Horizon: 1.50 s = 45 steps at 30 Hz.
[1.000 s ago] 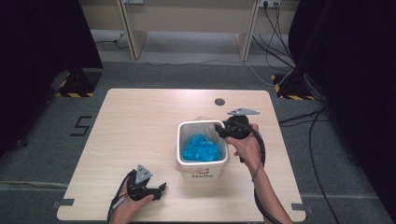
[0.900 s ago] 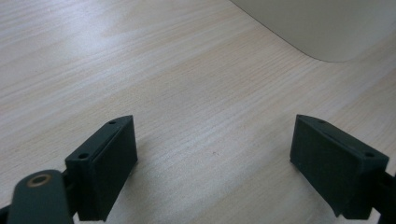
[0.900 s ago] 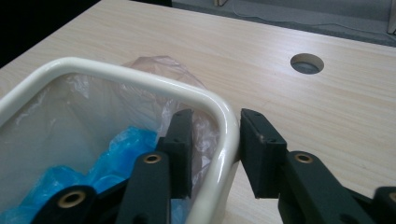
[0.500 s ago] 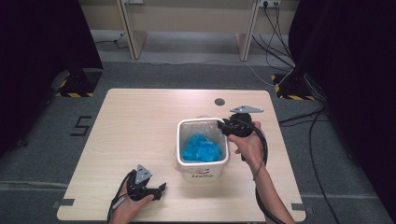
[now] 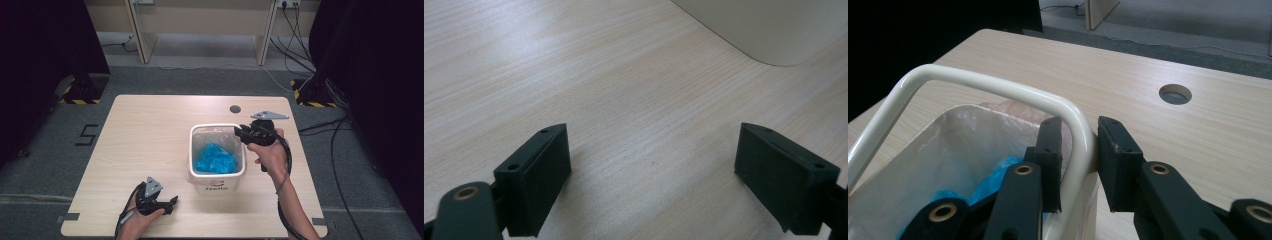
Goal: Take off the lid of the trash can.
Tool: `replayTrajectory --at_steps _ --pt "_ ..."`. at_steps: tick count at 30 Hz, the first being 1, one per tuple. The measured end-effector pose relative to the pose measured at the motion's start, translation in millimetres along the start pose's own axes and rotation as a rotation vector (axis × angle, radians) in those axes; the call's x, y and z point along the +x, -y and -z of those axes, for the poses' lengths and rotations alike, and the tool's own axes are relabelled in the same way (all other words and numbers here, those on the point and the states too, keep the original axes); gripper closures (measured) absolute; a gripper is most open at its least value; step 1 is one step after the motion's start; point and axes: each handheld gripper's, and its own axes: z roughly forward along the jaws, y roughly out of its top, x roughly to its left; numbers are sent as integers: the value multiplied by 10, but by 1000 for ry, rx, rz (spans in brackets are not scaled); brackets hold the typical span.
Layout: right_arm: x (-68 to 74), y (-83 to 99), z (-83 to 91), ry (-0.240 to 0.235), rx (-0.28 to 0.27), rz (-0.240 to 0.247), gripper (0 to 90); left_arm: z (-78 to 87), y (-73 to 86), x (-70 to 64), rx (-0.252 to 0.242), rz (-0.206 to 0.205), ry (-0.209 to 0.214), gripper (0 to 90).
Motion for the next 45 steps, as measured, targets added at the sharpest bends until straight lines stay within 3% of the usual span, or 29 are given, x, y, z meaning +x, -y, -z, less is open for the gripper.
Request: replayTrajectory --at_steps 4,15,24,37,45 --pt "-29 -16 74 -43 -19 -35 730 1 1 0 0 0 -1 136" --pt "-148 -4 310 -72 -57 -63 732 4 2 -1 1 1 -3 136" --pt "-480 122 571 -20 -69 -98 732 3 2 -1 1 1 -3 136" --pt "-1007 477 961 58 -84 -172 732 2 2 -1 0 1 -3 135" --pt "-1197 634 1115 95 -84 -196 732 3 2 -1 1 0 -3 136"
